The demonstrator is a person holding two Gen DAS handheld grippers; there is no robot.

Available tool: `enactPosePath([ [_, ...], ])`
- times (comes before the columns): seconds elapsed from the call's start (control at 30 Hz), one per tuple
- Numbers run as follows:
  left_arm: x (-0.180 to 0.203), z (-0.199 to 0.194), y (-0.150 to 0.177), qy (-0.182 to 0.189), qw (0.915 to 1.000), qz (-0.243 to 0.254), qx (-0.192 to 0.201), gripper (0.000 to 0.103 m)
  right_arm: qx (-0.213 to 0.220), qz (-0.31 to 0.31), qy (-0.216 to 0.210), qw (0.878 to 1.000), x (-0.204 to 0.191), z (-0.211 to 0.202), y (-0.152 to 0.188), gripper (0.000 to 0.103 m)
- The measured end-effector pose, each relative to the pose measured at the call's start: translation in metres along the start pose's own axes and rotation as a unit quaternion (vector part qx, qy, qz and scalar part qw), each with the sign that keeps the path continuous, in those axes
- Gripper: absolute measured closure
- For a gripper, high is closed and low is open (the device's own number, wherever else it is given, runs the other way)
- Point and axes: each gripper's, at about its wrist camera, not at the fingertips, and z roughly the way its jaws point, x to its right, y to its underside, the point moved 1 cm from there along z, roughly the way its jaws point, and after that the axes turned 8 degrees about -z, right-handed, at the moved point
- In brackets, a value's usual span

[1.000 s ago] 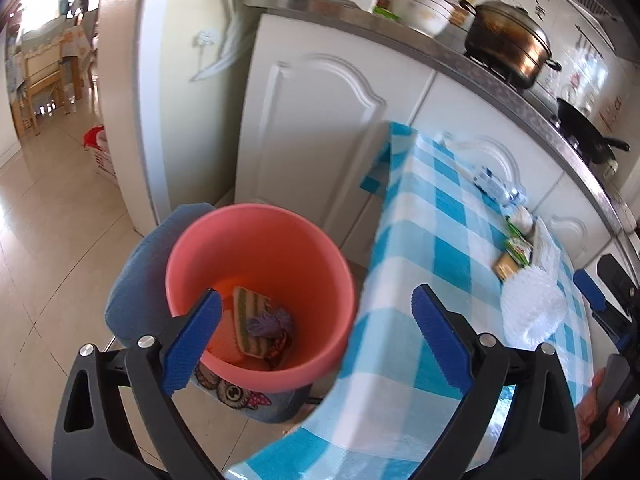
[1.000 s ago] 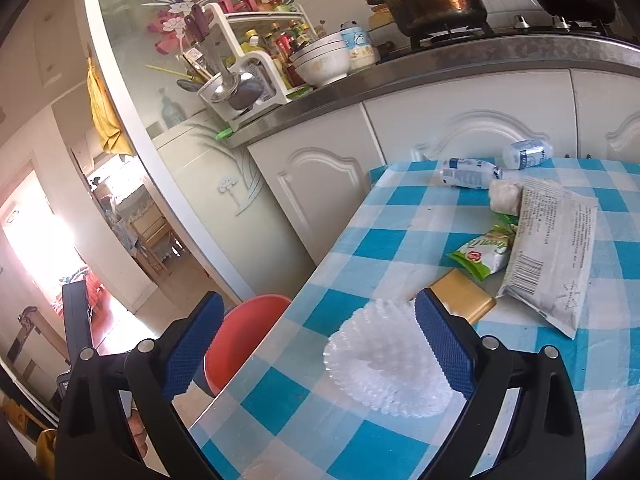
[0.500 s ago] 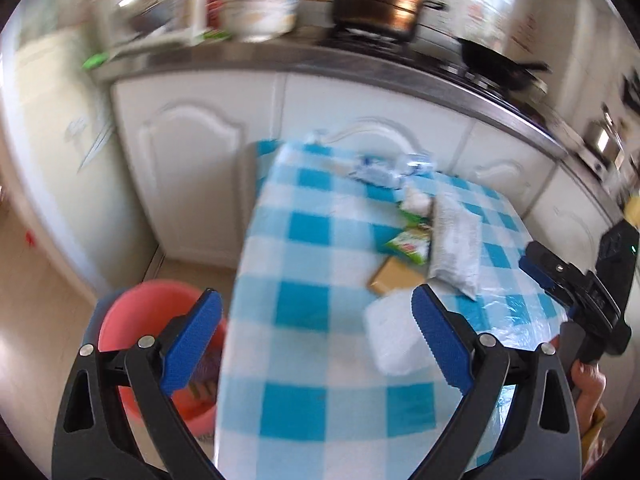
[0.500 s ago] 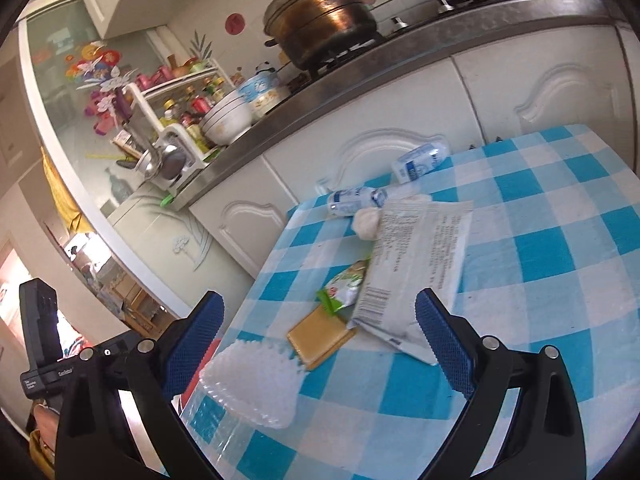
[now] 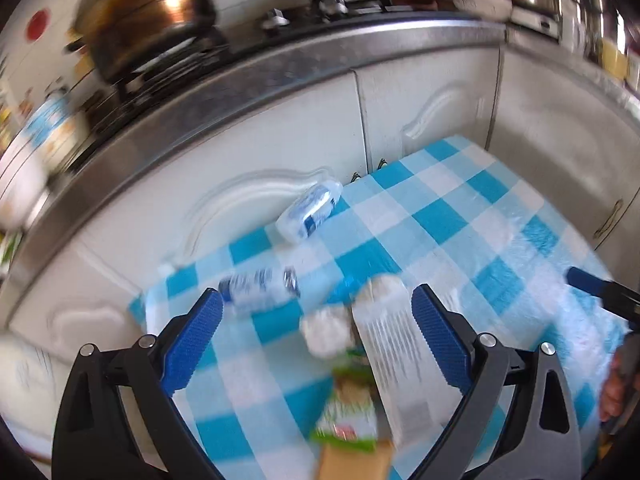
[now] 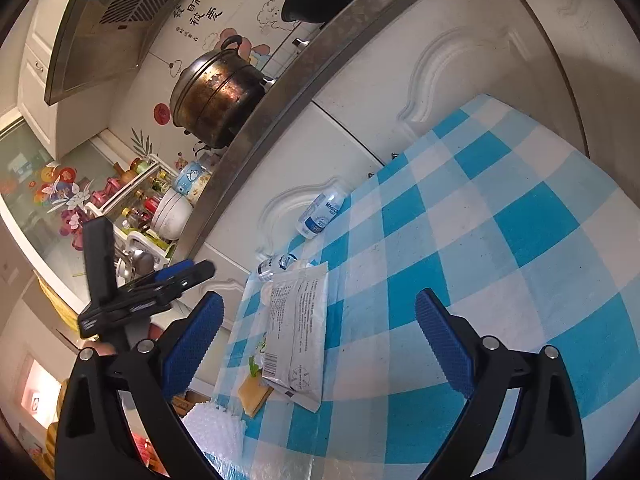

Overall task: Collect trash
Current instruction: 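Grasp the white plastic bottle lying on the table with the left tool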

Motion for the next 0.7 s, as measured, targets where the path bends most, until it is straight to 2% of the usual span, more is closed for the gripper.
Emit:
enactPosePath([
  [0.13,0.009,0.058,-0.028,-0.008,0.9988,0.041,-0.024,0.007,-0.003,0.009,-0.007,1.000,0.007,0.002,-0.001,0.008],
  [0.3,0.004,0.118,-0.049,-0.027,0.9963,0.047,-0.066,0.007,0.003,0.014,-0.012,1.000,0.011,0.003,-0.002,0.007],
  [0.53,-0.002,0.162,-0.063,-0.035,0.9936,0.052,-0.094,0.007,-0.011,0.019,-0.007,1.000,0.018,0.013,0.002,0.007],
  [0.7,-0.008,0.179,-0.067,-0.032,0.9932,0.043,-0.103,0.008,-0.017,0.011,-0.004,1.000,0.017,0.017,0.005,0.007],
])
